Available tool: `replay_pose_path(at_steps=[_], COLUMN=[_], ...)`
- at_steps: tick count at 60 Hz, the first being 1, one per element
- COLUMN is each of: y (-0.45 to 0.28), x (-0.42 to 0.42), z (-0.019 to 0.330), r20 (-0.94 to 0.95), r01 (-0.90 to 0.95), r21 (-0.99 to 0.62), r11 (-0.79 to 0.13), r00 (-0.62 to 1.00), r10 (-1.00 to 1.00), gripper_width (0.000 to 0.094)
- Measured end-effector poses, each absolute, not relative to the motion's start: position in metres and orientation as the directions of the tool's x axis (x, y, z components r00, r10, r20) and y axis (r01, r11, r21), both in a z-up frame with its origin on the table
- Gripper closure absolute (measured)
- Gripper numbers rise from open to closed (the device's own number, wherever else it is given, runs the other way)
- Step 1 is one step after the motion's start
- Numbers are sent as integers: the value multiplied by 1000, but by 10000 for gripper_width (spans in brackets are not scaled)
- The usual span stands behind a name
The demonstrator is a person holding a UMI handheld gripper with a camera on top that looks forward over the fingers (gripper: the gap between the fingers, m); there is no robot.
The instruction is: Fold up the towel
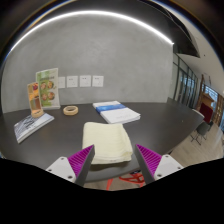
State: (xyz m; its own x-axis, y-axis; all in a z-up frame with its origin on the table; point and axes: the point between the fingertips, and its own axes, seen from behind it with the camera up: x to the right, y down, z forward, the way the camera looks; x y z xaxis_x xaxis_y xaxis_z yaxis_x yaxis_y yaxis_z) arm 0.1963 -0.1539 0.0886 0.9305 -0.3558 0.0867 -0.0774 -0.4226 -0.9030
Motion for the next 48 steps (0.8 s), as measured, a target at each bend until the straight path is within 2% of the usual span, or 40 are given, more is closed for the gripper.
replay_pose_path(at_steps=[19,27,36,48], y=[-262,-293,-320,-323], x=[-40,-105,-127,-107], z=[118,123,131,116], r20=[50,28,102,85], r01=[5,14,93,56], r21=[-922,-920,-923,-917], r11=[-388,-392,-372,-394], r00=[993,999,995,995], r10=[-107,-30,-5,-58], gripper_width=[103,104,102,112])
